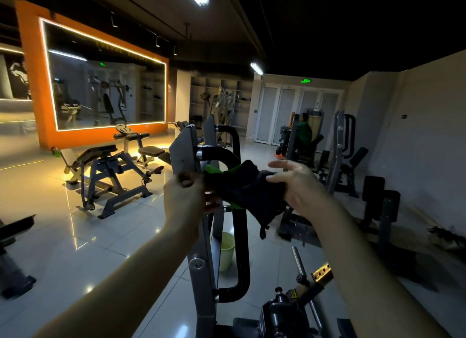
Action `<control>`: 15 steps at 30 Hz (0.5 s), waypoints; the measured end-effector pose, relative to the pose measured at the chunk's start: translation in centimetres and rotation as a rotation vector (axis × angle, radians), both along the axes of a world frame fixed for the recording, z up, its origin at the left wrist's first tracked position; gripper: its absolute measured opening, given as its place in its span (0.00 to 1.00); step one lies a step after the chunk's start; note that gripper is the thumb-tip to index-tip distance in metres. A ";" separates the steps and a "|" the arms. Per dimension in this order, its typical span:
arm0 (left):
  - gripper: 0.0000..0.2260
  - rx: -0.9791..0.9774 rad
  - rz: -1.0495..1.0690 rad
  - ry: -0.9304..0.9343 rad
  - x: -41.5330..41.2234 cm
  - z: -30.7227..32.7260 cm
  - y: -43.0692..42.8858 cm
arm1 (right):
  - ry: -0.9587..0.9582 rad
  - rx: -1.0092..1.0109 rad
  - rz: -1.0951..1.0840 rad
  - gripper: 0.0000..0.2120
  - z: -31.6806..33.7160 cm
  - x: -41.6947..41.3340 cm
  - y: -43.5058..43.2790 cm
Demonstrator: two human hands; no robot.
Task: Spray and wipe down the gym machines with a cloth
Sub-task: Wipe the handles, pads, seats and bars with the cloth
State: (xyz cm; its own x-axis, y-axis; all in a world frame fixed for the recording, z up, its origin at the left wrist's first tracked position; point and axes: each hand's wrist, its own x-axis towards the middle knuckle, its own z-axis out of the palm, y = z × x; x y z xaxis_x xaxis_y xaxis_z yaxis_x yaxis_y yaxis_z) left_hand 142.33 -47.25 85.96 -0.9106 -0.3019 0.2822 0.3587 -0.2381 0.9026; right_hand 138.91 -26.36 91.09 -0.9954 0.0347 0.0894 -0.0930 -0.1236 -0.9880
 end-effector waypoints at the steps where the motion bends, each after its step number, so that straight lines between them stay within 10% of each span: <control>1: 0.05 0.030 0.017 0.011 -0.3 -0.1 0.5 | 0.015 -0.007 -0.087 0.18 0.2 -0.5 -0.3; 10: 0.12 -0.231 -0.011 0.175 -0.9 -0.6 5.0 | 0.120 -0.201 -0.119 0.14 0.3 -1.0 -3.5; 15: 0.13 -0.362 0.088 0.149 -3.2 -0.9 5.8 | 0.204 0.117 -0.038 0.19 -1.4 -0.8 -4.3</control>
